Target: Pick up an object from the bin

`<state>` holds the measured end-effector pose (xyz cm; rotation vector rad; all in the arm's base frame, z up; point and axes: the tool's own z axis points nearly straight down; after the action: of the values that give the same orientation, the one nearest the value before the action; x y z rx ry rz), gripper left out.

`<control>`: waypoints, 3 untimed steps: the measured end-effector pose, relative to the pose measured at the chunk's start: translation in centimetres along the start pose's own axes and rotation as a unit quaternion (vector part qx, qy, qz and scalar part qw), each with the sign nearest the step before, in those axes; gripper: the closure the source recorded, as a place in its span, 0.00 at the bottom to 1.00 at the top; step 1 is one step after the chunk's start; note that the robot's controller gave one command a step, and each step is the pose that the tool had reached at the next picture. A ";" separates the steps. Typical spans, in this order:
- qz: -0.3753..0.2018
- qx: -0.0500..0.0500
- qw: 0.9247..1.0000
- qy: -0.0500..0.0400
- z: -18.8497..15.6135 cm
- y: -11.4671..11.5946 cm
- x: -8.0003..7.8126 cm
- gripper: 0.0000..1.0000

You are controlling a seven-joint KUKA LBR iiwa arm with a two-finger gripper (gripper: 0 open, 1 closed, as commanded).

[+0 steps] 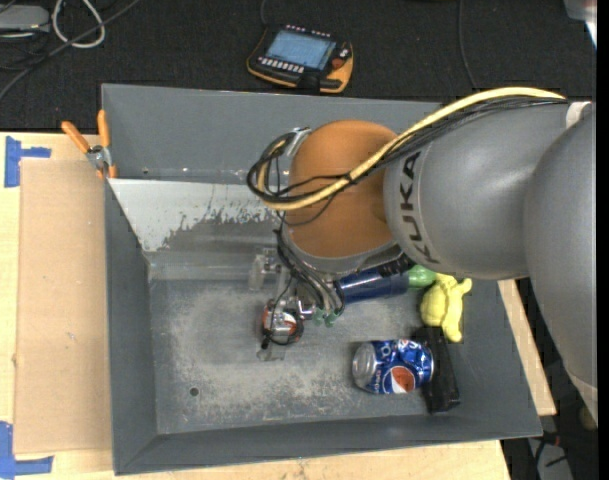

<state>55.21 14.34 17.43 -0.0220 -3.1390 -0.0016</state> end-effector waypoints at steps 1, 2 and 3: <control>0.000 0.000 1.000 0.000 0.0 0.0 0.0 0.00; -0.043 0.001 0.999 0.003 1.0 -4.7 2.1 0.00; -0.016 -0.001 1.000 0.001 2.8 -4.9 3.2 0.00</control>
Offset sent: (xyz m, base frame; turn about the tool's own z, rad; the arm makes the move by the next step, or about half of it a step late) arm -0.0211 -0.0456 -0.0084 -0.0869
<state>51.91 9.51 14.68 0.0275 -3.1360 -0.0033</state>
